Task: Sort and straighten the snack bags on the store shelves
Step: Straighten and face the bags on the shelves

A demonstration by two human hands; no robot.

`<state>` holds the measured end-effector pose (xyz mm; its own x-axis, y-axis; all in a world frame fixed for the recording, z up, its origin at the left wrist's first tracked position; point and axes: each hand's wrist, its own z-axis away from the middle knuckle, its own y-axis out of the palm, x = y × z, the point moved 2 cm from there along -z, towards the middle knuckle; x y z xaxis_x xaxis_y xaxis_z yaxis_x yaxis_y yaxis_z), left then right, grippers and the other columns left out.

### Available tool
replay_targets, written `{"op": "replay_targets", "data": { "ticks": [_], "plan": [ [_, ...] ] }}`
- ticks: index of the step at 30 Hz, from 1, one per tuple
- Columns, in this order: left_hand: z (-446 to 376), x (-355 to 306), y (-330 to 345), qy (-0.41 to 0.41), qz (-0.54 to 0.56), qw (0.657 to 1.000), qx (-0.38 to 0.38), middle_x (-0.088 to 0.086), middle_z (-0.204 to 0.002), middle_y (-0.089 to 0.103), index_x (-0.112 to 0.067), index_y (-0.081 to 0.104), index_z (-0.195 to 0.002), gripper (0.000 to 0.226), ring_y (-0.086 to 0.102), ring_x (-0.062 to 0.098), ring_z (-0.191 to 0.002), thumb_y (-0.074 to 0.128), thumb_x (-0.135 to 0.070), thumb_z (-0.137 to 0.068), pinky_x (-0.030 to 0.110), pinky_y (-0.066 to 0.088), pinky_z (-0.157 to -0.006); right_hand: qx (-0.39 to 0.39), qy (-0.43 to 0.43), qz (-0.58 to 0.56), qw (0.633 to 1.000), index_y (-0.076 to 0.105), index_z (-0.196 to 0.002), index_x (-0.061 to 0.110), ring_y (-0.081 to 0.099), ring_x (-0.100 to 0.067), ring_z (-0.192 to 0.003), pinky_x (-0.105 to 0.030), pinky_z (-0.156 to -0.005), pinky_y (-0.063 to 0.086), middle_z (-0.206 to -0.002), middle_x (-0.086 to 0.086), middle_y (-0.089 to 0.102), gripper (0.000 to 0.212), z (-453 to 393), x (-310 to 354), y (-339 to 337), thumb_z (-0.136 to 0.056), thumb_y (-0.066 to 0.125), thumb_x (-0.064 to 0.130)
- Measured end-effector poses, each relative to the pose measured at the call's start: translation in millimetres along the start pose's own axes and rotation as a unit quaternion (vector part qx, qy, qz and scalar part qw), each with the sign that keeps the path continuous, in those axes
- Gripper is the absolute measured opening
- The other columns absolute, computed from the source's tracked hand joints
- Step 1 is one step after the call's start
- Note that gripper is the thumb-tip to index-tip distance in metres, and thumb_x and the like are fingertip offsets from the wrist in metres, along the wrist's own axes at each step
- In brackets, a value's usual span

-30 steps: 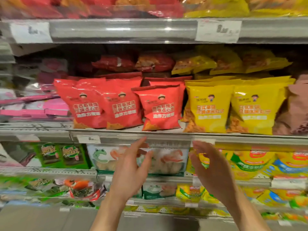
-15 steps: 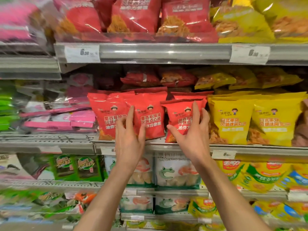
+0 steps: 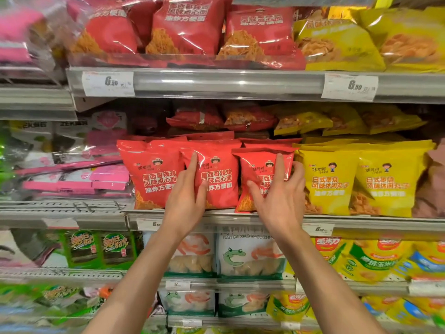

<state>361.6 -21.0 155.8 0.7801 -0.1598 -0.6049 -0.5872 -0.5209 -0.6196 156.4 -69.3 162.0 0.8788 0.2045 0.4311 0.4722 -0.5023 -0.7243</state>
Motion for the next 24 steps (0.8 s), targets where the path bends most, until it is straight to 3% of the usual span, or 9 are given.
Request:
{"op": "replay_targets", "data": {
  "ticks": [2,5,7,9,12,15,20,24],
  "plan": [
    [1,-1,-6,-0.006,-0.05,0.999,-0.003,0.004,-0.141,0.05,-0.035,0.01,-0.164,0.07,0.057,0.022,-0.117,0.05,-0.038,-0.106,0.036,0.048,-0.089,-0.026,-0.019,0.02,0.999,0.029,-0.158,0.011,0.032,-0.045,-0.141,-0.056,-0.108,0.037,-0.159,-0.028,0.024,0.091,0,-2,0,-0.092,0.056,0.067],
    [8,-8,-15,0.014,-0.149,0.982,-0.112,0.013,-0.128,0.049,-0.026,0.036,-0.157,0.064,0.055,0.029,-0.106,0.063,-0.035,-0.1,0.043,0.055,-0.074,-0.07,-0.103,0.0,0.992,0.033,-0.157,0.009,0.019,-0.041,-0.153,-0.056,-0.12,0.021,-0.165,-0.026,0.018,0.082,-1,-6,-2,-0.097,0.052,0.061],
    [9,-11,-12,0.078,-0.193,0.96,-0.185,0.02,-0.13,0.051,-0.014,0.051,-0.147,0.056,0.052,0.035,-0.114,0.069,-0.025,-0.096,0.05,0.052,-0.086,-0.074,-0.172,-0.001,0.982,0.03,-0.16,0.012,0.008,-0.036,-0.158,-0.054,-0.125,0.011,-0.169,-0.021,0.01,0.074,-3,-4,-3,-0.101,0.05,0.052],
    [2,-10,-4,0.146,-0.219,0.946,-0.191,0.024,-0.143,0.051,-0.009,0.055,-0.145,0.051,0.049,0.039,-0.13,0.067,-0.019,-0.096,0.054,0.044,-0.104,-0.067,-0.212,0.007,0.975,0.025,-0.162,0.015,0.001,-0.032,-0.159,-0.053,-0.127,0.007,-0.171,-0.017,0.005,0.07,-6,-3,0,-0.104,0.049,0.046],
    [-13,-6,11,0.175,-0.239,0.947,-0.123,0.018,-0.167,0.028,-0.011,0.041,-0.156,0.056,0.022,0.034,-0.157,0.056,-0.024,-0.104,0.053,0.023,-0.125,-0.04,-0.218,0.045,0.974,0.013,-0.164,0.018,-0.004,-0.03,-0.159,-0.055,-0.127,0.007,-0.172,-0.012,-0.001,0.072,-11,-3,12,-0.106,0.041,0.048],
    [-21,2,21,0.152,-0.259,0.95,-0.083,0.012,-0.173,0.009,-0.015,0.021,-0.164,0.062,0.002,0.027,-0.161,0.041,-0.032,-0.109,0.05,0.009,-0.13,-0.043,-0.169,0.068,0.982,0.012,-0.164,0.016,-0.001,-0.033,-0.159,-0.058,-0.126,0.009,-0.172,-0.014,0.0,0.075,-15,-3,25,-0.104,0.039,0.053],
    [-27,11,24,0.144,-0.277,0.948,-0.053,0.01,-0.174,0.001,-0.017,0.012,-0.165,0.063,-0.005,0.024,-0.161,0.032,-0.037,-0.109,0.05,0.008,-0.13,-0.049,-0.121,0.077,0.989,0.007,-0.164,0.014,-0.003,-0.036,-0.158,-0.06,-0.125,0.008,-0.171,-0.017,-0.004,0.078,-16,8,36,-0.104,0.037,0.054],
    [-25,12,19,0.165,-0.265,0.949,-0.052,0.009,-0.174,0.003,-0.017,0.015,-0.165,0.064,-0.004,0.024,-0.161,0.037,-0.037,-0.109,0.049,0.007,-0.13,-0.065,-0.171,0.05,0.982,0.009,-0.164,0.013,-0.004,-0.035,-0.159,-0.059,-0.126,0.002,-0.171,-0.018,-0.003,0.079,-12,0,30,-0.103,0.043,0.051]
  ]
}}
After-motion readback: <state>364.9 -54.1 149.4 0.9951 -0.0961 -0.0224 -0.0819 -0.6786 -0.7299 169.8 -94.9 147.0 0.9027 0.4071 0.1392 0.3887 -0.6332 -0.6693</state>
